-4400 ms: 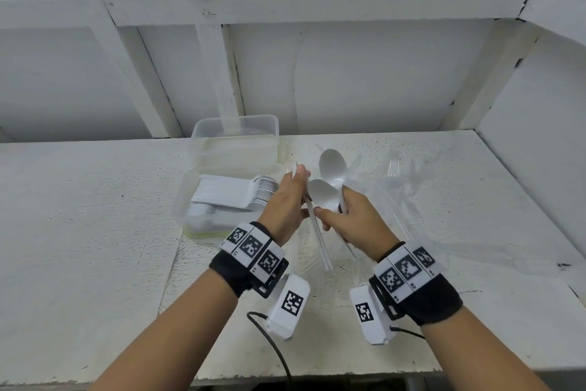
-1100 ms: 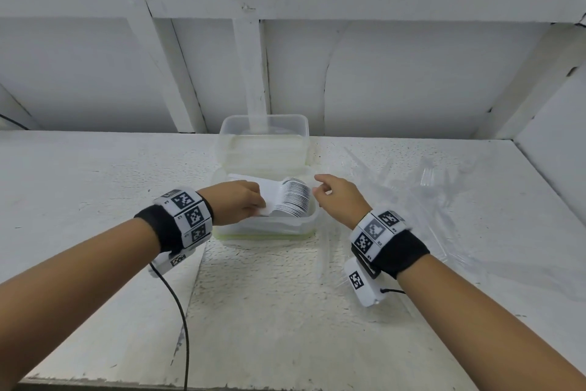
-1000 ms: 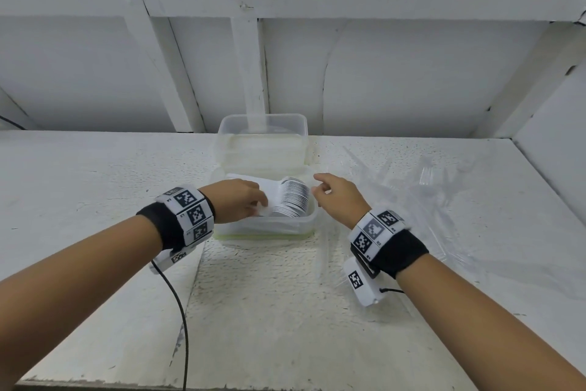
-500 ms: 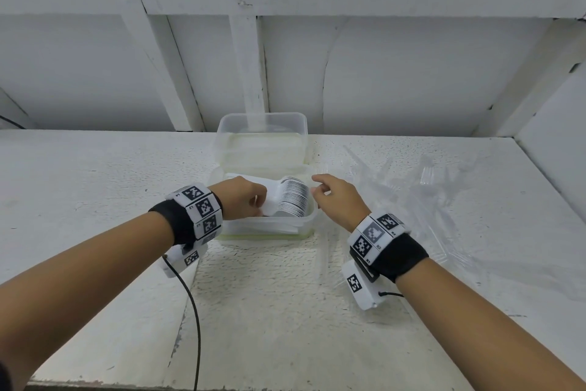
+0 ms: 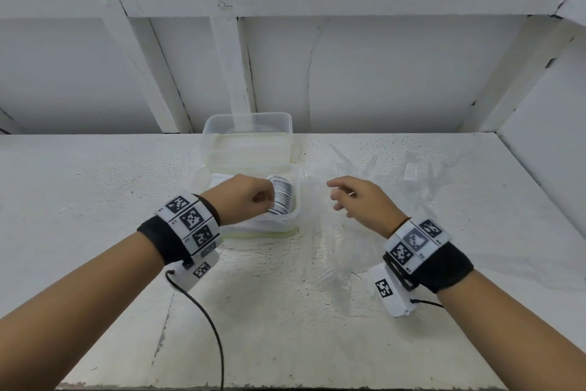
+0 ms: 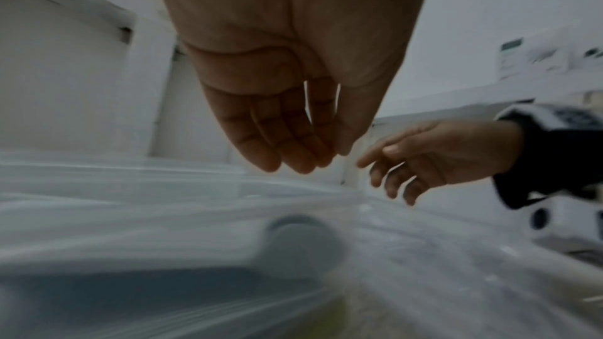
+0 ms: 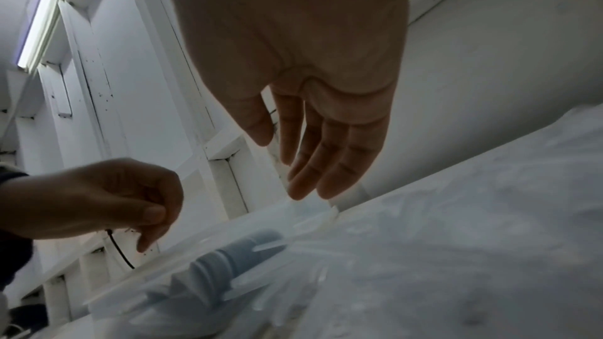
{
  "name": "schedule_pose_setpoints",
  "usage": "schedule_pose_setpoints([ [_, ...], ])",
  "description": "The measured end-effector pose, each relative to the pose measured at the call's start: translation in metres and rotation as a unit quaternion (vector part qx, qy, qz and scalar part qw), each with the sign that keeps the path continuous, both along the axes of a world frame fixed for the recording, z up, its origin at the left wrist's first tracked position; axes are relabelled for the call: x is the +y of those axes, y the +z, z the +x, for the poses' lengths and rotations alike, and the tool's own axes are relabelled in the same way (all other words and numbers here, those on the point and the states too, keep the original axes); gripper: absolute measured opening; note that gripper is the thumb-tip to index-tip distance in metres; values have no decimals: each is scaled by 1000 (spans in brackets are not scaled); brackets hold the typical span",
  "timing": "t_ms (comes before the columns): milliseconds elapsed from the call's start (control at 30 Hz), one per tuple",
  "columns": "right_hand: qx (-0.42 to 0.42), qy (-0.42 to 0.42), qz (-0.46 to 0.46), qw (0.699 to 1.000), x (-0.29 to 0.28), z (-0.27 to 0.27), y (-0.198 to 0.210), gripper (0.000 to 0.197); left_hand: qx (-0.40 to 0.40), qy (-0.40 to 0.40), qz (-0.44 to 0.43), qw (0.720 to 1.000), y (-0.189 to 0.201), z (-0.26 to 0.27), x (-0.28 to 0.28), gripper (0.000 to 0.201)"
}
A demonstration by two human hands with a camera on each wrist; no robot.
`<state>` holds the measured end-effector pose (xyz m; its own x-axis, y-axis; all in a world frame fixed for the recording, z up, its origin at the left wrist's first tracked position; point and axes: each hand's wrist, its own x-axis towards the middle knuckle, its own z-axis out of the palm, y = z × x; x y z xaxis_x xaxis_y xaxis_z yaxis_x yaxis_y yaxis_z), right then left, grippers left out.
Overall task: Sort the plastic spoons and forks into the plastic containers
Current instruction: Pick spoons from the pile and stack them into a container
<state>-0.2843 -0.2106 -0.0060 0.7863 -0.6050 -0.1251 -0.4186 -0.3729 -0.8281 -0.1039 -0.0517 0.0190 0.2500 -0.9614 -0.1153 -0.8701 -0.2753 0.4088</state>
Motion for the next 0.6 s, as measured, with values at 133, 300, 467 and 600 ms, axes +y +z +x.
schedule_pose_setpoints([
  [133, 39, 8, -40, 998, -14, -40, -1, 26, 16, -80, -6, 997, -11, -51, -21, 17],
  [300, 167, 111, -128, 971, -25, -82, -20, 32, -58, -90, 65, 992, -50, -100, -43, 30],
  [467, 262, 196, -243, 913, -16, -95, -37, 42, -118, -80, 108, 984, -67, -121, -52, 41],
  [600, 240, 155, -262, 922, -21, -93, -43, 38, -71, -45, 118, 989, -66, -125, -61, 32],
])
